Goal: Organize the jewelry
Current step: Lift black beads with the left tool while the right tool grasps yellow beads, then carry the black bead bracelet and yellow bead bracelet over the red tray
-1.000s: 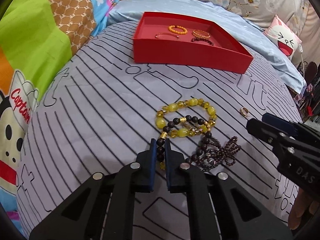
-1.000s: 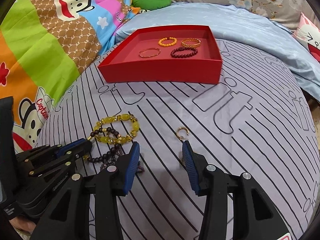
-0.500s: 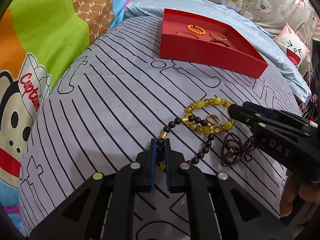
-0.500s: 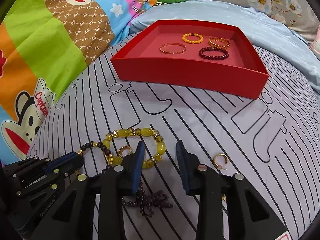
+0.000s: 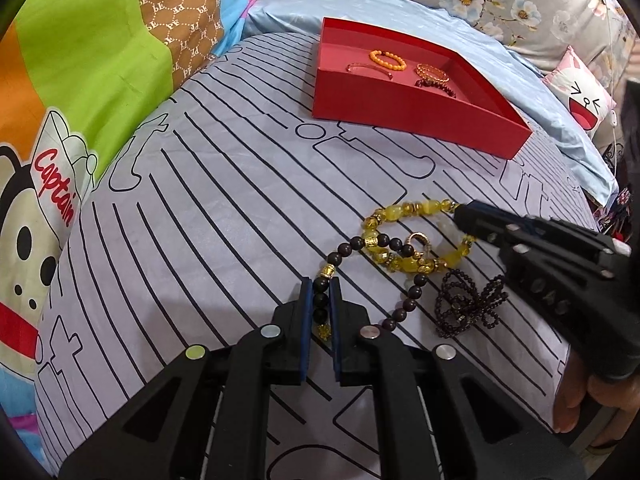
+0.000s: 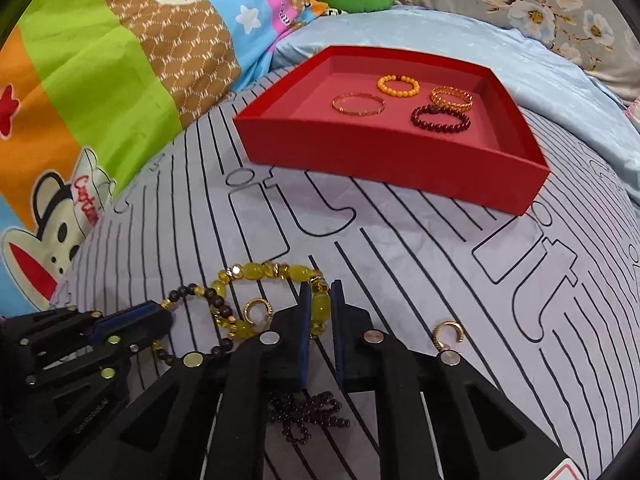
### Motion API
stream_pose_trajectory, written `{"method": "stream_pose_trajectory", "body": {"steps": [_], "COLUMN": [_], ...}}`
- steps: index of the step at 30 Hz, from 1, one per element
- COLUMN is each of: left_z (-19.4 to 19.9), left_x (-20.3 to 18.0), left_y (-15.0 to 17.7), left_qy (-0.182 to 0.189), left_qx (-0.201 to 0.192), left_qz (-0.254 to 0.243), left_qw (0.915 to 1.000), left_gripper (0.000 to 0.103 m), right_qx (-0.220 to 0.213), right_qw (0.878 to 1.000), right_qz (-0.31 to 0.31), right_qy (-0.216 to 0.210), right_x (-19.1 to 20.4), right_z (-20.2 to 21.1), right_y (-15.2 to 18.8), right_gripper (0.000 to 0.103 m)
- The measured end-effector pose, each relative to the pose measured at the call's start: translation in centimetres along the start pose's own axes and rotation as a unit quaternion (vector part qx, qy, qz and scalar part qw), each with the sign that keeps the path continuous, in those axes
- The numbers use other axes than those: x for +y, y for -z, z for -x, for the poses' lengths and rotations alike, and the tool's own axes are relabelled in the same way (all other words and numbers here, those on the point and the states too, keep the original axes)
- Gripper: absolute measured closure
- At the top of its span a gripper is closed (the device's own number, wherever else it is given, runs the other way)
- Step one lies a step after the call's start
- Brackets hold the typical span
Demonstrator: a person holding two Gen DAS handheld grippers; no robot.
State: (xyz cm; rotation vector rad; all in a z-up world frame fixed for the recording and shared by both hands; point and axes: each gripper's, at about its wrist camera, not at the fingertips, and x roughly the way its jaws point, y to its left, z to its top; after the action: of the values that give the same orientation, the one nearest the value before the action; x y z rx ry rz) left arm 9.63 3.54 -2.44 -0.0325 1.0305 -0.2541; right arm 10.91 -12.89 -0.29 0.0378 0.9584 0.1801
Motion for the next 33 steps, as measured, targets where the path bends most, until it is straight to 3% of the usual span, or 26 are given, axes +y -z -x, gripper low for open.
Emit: {"method": "stream_pose_trajectory", "body": {"steps": [8,17,26,30,33], "left_z": [1.7,4.7,7.6,7.8,7.9], "left_x": [-0.8,-3.5,-6.7,-7.4,-6.8], "left_y": [-0.6,-3.0,-9.7,-13.2,-13.8], "left_qy": [0.013,0.042,0.082,0.078,0.071], "left_qx": [-0.014,-0.045,-0.112,-0.135,-0.138], "left_qz": [-0.006,-0.045,-0.076,-0.082,-0.076], "left_qw": [0.9998,0.9971,0.9874,0.9844,0.9849], "left_gripper": [0.095,0.095,0.096,0.096,0.096], "right_qx": [-0.048,-0.091,-0.118,-0.133,-0.14], "right_qw": [0.999,0.994,0.992,0.99,0.989], "right_qz": [-0.022,-0.053,-0.052,-0.048,-0.046], "right_qy": [-0.012,0.002,0.001,0.004,0.004], "right_x": [-1.5,-5.0,-6.4,-6.7,-6.7], "right_z": [5.8,11.1,11.6,11.2,11.3], "right_y": [-0.8,-1.9,-5.9,-8.5,-8.9], "right_gripper": [0.094,0.094,0.094,0.094,0.094]}}
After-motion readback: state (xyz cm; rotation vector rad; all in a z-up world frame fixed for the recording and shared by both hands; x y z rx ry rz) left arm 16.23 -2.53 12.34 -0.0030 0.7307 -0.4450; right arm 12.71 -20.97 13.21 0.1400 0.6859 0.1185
